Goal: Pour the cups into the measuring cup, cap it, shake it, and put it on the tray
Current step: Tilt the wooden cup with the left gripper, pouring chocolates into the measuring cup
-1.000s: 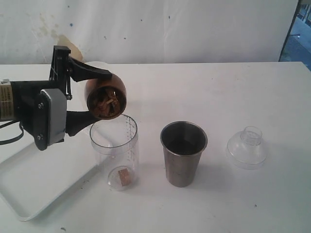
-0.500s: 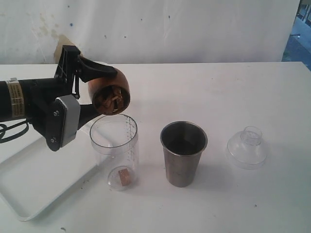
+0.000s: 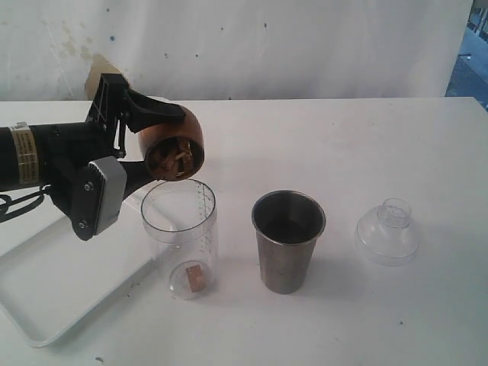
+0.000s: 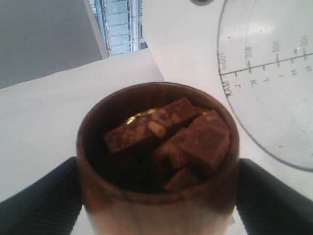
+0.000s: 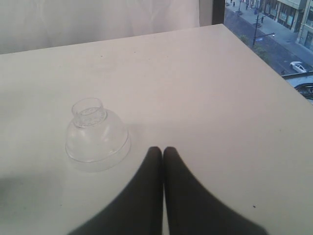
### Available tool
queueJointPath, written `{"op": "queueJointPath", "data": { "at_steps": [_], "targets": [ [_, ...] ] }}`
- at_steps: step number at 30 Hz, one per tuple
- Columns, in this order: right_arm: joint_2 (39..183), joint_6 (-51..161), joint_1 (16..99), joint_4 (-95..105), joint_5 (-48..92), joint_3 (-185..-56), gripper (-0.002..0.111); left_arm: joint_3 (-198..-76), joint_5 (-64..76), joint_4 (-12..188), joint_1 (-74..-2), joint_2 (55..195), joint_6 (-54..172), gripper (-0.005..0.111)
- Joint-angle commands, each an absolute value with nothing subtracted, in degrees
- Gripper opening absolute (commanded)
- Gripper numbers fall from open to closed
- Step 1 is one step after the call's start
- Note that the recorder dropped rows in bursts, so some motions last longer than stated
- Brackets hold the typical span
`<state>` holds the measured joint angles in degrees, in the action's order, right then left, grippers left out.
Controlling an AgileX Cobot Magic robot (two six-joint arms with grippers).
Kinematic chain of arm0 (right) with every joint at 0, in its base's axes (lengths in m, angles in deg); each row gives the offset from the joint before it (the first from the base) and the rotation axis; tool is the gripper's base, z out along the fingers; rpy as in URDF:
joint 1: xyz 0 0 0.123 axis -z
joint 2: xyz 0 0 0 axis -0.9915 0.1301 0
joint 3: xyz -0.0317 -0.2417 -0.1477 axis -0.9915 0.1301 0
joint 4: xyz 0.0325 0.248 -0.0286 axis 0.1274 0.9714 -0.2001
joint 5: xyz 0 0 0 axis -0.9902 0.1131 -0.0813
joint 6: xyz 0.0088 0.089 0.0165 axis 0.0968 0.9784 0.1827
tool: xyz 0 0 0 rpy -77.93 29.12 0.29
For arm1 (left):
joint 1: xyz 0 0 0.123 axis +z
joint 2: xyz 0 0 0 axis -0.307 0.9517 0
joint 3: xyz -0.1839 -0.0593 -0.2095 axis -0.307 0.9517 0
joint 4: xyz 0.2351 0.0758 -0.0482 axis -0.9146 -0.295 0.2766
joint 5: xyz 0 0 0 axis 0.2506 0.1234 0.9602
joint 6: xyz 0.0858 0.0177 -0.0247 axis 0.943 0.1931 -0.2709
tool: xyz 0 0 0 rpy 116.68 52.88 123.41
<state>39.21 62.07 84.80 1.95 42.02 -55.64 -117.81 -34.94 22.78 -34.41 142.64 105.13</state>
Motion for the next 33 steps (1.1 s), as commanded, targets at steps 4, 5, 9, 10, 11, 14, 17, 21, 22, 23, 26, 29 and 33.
{"op": "queueJointPath", "data": {
  "at_steps": [4,5,9,10,11,14,17,21,22,23,26,29,33],
  "targets": [
    [38.99,61.84,84.73,1.79,41.75,-55.53,0.0,-116.36,-38.85,25.6,-34.69,142.43,110.84,0.0],
    [38.99,61.84,84.73,1.79,41.75,-55.53,0.0,-116.0,-39.94,26.79,-34.69,142.43,111.76,0.0],
    [38.99,61.84,84.73,1.79,41.75,-55.53,0.0,-114.57,-42.13,30.6,-34.69,142.43,117.1,0.0],
    [38.99,61.84,84.73,1.79,41.75,-55.53,0.0,-114.29,-42.13,31.27,-34.69,142.43,118.45,0.0],
    [38.99,61.84,84.73,1.79,41.75,-55.53,0.0,-114.0,-42.13,32.76,-34.69,142.43,120.81,0.0],
    [38.99,61.84,84.73,1.79,41.75,-55.53,0.0,-113.01,-41.77,37.78,-34.69,142.43,126.33,0.0],
    [38.99,61.84,84.73,1.79,41.75,-55.53,0.0,-112.86,-41.86,39.28,-34.69,142.43,127.28,0.0],
    [38.99,61.84,84.73,1.79,41.75,-55.53,0.0,-112.86,-41.86,39.28,-34.69,142.53,129.33,0.0],
    [38.99,61.84,84.73,1.79,41.75,-55.53,0.0,-112.86,-41.86,39.28,-34.69,142.53,130.36,0.0],
    [38.99,61.84,84.73,1.79,41.75,-55.53,0.0,-112.86,-41.86,39.28,-34.69,142.53,131.22,0.0],
    [38.99,61.84,84.73,1.79,41.75,-55.53,0.0,-112.86,-42.39,38.58,-34.69,142.53,133.99,0.0],
    [38.99,61.84,84.73,1.79,41.75,-55.53,0.0,-112.76,-43.72,37.48,-34.69,142.53,135.22,0.0],
    [38.99,61.84,84.73,1.79,41.75,-55.53,0.0,-112.26,-45.65,37.73,-34.69,142.53,141.52,0.0]
  ]
}}
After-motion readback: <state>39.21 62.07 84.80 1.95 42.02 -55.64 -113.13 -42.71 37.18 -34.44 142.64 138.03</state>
